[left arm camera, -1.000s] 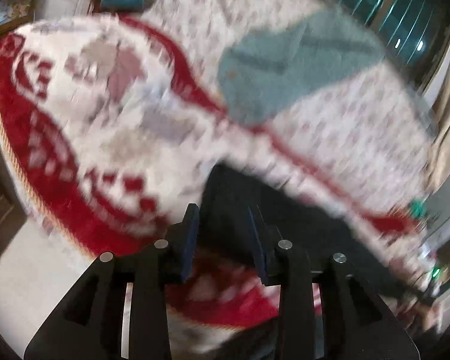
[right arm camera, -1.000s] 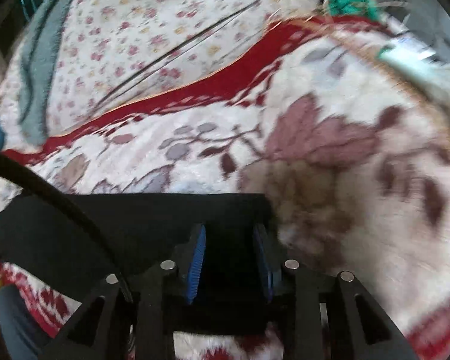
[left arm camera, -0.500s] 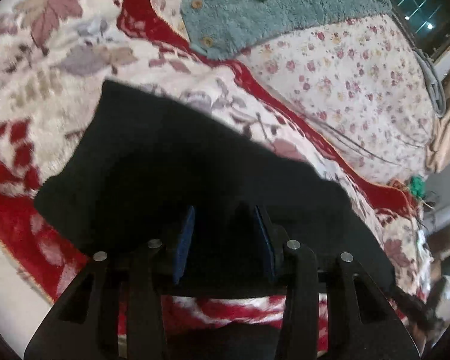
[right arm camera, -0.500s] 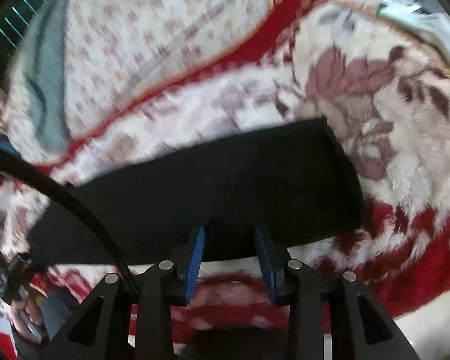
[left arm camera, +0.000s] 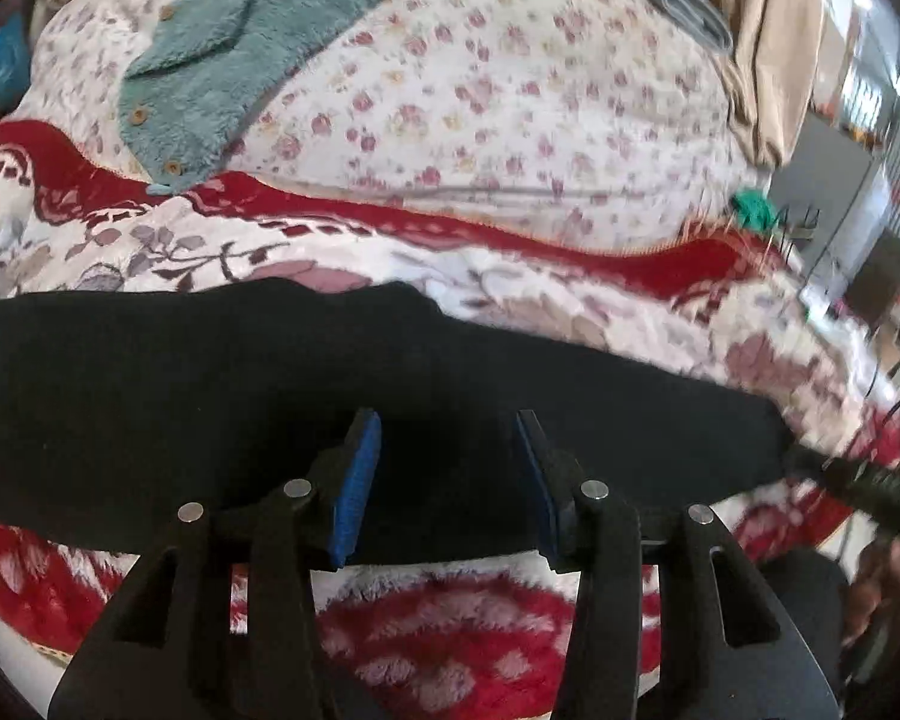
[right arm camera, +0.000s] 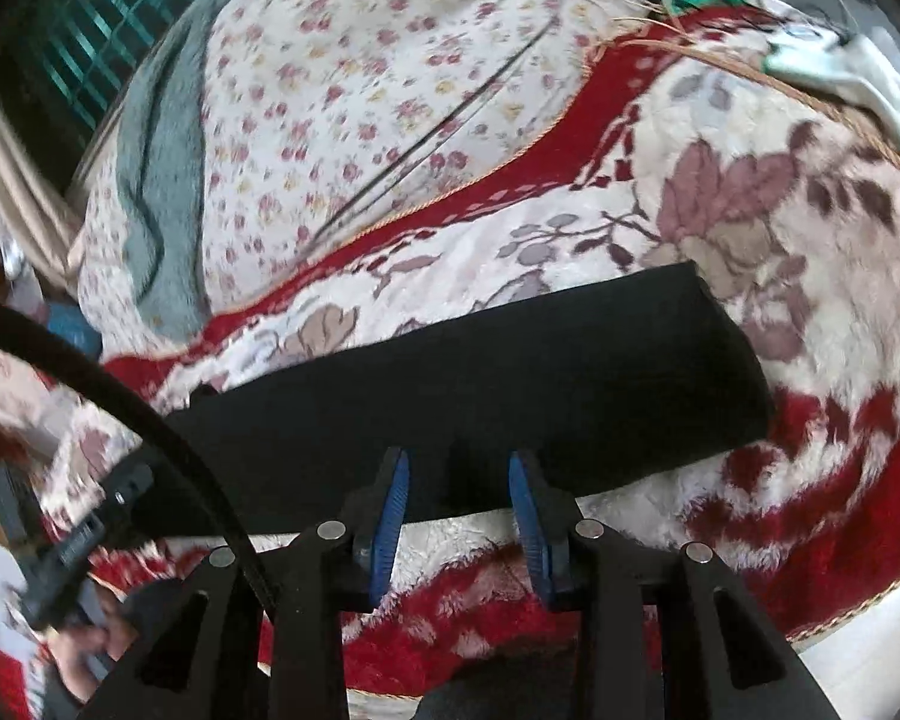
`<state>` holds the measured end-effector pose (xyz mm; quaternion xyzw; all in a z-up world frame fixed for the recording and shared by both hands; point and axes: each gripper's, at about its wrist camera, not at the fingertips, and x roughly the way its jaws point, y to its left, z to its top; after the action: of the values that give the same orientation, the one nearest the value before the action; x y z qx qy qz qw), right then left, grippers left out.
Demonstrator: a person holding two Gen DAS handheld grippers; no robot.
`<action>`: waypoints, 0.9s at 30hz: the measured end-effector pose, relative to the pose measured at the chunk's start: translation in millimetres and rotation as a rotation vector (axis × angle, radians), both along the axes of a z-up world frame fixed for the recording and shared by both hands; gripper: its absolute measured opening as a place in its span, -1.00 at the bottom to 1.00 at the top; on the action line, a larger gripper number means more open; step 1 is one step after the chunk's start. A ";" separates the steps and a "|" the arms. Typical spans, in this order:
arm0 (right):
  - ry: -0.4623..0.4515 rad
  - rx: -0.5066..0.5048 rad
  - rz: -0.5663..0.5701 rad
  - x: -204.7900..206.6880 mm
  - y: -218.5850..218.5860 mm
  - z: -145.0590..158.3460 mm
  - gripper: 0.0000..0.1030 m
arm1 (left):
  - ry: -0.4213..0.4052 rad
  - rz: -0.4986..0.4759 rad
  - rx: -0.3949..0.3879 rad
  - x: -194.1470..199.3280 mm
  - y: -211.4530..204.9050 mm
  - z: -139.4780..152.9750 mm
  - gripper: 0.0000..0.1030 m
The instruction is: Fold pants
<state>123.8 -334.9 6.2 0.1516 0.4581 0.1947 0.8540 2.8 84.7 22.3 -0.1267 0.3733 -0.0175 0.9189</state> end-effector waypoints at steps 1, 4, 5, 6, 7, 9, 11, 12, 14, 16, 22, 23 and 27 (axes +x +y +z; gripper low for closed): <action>-0.003 0.012 -0.003 -1.4 -1.2 0.4 -0.35 | 0.025 0.005 0.012 4.4 -0.2 -4.1 -0.15; -0.023 0.001 0.005 -5.7 1.6 4.5 -0.35 | 0.030 0.034 -0.006 11.3 6.1 -5.8 -0.15; -0.029 -0.004 0.009 -6.7 2.7 5.2 -0.35 | 0.029 0.043 -0.015 11.7 9.5 -5.5 -0.15; -0.033 -0.008 0.013 -7.1 3.9 5.5 -0.35 | 0.030 0.049 -0.022 11.2 11.2 -7.3 -0.15; -0.036 -0.010 0.017 -7.5 4.5 5.9 -0.35 | 0.032 0.057 -0.031 12.4 13.7 -7.7 -0.15; -0.040 -0.009 0.022 -8.7 4.1 6.3 -0.35 | 0.034 0.074 -0.050 11.6 18.0 -7.7 -0.15; -0.042 -0.003 0.028 -9.8 3.1 6.2 -0.35 | 0.036 0.086 -0.051 11.6 19.7 -7.5 -0.15; -0.043 0.002 0.031 -10.3 2.2 5.8 -0.35 | 0.035 0.088 -0.050 12.8 19.8 -7.4 -0.15; -0.039 0.010 0.038 -11.2 0.4 5.1 -0.35 | 0.027 0.094 -0.042 12.5 19.0 -5.6 -0.15; -0.035 0.017 0.044 -12.0 -1.1 4.2 -0.35 | 0.009 0.093 -0.034 11.2 18.3 -1.9 -0.15; -0.031 0.034 0.041 -13.3 -3.5 2.6 -0.35 | -0.093 0.061 -0.018 -0.3 15.2 16.4 -0.15; -0.029 0.036 0.040 -12.8 -3.2 2.1 -0.35 | -0.110 0.058 0.000 -3.7 13.9 19.0 -0.15; -0.029 0.027 0.036 -11.0 1.8 2.0 -0.35 | -0.111 0.041 -0.004 -9.0 15.4 19.0 -0.15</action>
<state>112.8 -333.0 8.3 0.1521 0.4456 0.2185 0.8547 -6.2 100.1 41.3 -0.1352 0.3190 -0.0064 0.9381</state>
